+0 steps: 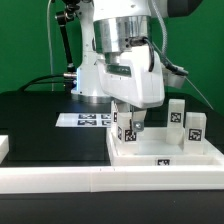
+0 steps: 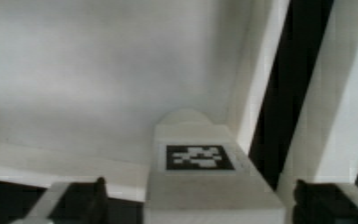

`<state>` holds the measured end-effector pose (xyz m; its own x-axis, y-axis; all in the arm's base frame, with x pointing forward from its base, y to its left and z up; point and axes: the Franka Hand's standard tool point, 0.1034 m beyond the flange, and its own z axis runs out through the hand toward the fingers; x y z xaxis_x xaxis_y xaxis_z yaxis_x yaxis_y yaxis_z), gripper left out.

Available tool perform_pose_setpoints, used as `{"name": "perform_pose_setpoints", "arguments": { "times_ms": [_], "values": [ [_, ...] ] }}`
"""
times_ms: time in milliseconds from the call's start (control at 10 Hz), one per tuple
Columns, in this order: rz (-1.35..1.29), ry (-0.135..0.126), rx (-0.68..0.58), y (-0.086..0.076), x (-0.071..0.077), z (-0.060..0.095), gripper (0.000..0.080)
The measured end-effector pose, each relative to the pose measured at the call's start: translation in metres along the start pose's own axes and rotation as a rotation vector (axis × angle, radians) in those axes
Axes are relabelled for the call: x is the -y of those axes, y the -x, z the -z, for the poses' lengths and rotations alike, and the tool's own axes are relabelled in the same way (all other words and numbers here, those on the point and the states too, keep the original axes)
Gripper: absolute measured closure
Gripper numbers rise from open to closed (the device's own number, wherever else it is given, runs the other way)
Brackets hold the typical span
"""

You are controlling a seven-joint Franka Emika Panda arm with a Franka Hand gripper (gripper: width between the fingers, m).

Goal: Assemble square table

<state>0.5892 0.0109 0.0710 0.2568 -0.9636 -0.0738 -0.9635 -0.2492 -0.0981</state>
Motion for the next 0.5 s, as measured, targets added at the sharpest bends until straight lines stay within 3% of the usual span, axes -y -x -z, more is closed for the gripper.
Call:
{"name": "perform_pose_setpoints", "arguments": {
  "times_ms": [100,500],
  "values": [
    [0.097,0.002,-0.002,0.001,0.0002,-0.0003,0.0183],
    [0.418,-0.005,-0.008,0.0032,0.0018,-0.0007,0.0151]
  ]
}}
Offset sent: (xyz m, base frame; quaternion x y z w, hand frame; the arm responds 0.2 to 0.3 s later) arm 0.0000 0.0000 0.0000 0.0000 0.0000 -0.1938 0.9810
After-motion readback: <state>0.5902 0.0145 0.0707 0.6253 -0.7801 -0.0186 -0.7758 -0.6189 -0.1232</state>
